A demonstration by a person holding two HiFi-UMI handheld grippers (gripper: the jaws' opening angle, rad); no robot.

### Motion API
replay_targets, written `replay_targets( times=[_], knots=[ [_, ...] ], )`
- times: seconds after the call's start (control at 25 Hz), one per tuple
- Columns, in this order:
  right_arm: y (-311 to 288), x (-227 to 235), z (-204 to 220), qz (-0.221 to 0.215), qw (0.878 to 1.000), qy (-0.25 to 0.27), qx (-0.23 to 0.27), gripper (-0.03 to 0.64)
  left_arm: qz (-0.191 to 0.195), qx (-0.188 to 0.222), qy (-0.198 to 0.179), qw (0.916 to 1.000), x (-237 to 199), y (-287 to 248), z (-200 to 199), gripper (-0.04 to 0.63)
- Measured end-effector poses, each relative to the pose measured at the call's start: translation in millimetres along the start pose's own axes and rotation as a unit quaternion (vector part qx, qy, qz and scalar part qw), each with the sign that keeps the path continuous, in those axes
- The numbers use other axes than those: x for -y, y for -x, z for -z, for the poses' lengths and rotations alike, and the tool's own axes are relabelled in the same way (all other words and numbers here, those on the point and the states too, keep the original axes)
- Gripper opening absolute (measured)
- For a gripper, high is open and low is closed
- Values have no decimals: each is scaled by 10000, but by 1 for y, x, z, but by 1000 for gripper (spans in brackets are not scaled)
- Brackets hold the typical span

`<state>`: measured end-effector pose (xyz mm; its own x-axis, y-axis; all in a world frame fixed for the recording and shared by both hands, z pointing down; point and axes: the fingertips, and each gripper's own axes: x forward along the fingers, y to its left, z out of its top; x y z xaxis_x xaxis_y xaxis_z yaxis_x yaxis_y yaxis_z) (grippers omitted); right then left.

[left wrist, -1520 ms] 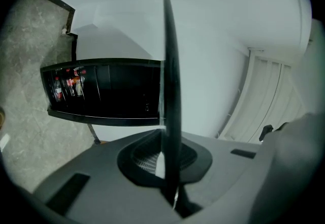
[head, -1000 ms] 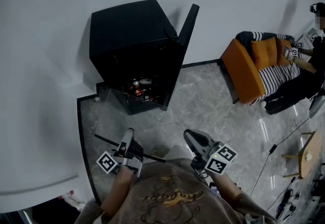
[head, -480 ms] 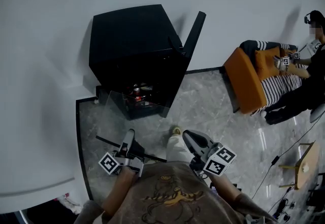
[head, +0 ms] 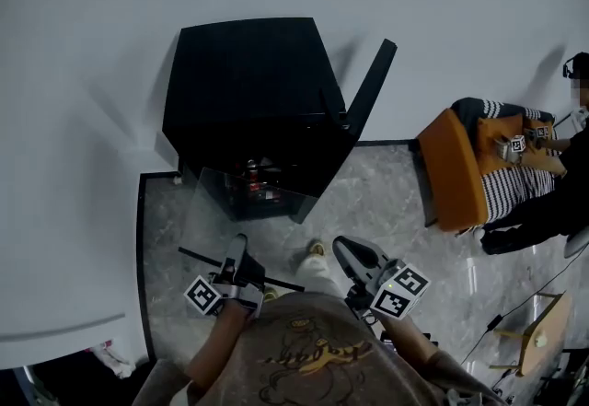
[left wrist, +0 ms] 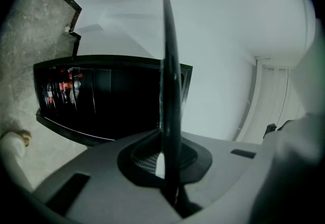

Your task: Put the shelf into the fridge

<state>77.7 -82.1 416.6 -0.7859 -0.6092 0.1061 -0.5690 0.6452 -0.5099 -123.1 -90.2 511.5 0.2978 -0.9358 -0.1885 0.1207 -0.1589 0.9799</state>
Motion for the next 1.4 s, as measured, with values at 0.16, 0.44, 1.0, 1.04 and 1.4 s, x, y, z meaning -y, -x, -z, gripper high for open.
replay_targets(
  times=[0.16,0.44,1.0,1.04,1.4],
  knots=[
    [-14,9,-9,-201,9997,12,-153,22,-43,189,-27,9998,-5,-11,-2,14],
    [-39,33,-22,-526,9978,50,-405,22,-89,549,-33,9984,-26,-31,-6,14],
    [-52,54,-40,-864,9940,212,-630,22,-246,1153,15,9930,-74,-58,-13,14],
    [-51,55,-38,-882,9937,198,-662,23,-281,1169,3,9927,-78,-59,-14,14],
    [-56,60,-23,-1026,9902,216,-922,22,-396,1345,-93,9901,-110,-72,-26,14]
  ],
)
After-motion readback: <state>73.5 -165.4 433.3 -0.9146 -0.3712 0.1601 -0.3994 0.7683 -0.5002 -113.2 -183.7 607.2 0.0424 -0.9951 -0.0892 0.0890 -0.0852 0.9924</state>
